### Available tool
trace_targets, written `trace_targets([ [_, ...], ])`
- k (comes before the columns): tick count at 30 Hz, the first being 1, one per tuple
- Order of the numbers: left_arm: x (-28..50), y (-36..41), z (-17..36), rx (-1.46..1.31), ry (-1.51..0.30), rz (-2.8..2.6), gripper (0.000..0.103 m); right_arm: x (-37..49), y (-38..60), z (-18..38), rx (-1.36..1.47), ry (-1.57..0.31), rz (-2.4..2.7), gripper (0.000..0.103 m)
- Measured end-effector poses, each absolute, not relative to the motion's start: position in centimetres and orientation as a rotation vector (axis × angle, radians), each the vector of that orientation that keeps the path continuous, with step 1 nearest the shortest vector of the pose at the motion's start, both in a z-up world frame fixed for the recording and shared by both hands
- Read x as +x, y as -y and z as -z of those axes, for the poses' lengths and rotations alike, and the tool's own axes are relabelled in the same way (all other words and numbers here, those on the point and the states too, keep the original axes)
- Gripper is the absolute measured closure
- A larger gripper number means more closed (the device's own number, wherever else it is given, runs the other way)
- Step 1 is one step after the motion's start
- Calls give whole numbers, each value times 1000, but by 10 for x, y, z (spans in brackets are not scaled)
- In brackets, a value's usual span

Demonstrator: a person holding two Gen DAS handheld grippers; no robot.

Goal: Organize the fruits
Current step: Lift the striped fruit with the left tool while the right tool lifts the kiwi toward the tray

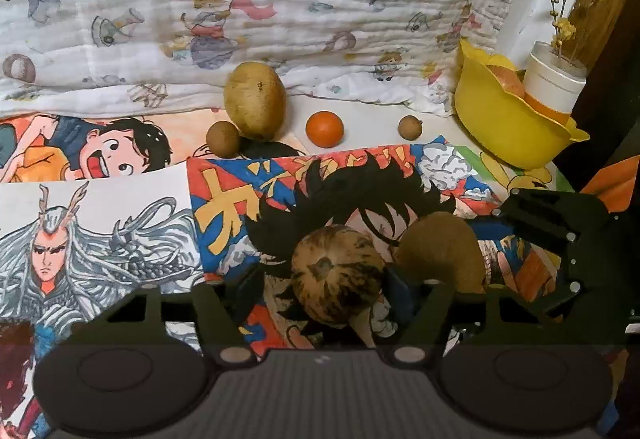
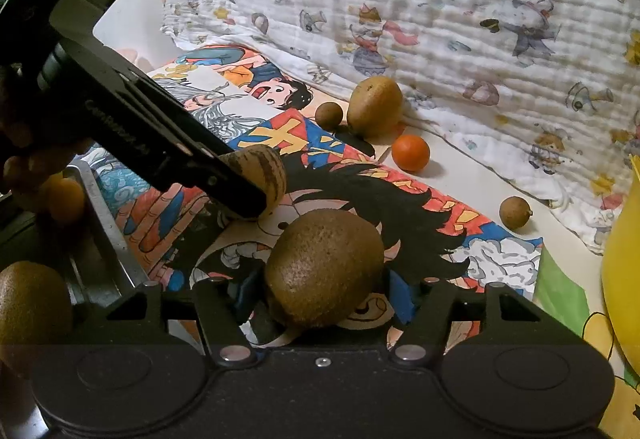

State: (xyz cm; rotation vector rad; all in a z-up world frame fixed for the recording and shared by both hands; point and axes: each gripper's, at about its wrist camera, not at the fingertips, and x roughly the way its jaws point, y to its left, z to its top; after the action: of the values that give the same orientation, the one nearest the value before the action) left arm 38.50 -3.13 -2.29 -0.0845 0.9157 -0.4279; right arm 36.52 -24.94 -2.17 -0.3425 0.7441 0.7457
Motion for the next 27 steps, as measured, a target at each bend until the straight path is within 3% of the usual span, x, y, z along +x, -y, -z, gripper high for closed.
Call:
trace_targets([
  [4, 385, 33, 22, -96, -911, 451, 49, 366, 249, 21, -337, -740, -745, 41],
  [27, 337, 25, -13, -95, -831, 406, 50, 334, 254, -7, -305, -653, -800, 43],
])
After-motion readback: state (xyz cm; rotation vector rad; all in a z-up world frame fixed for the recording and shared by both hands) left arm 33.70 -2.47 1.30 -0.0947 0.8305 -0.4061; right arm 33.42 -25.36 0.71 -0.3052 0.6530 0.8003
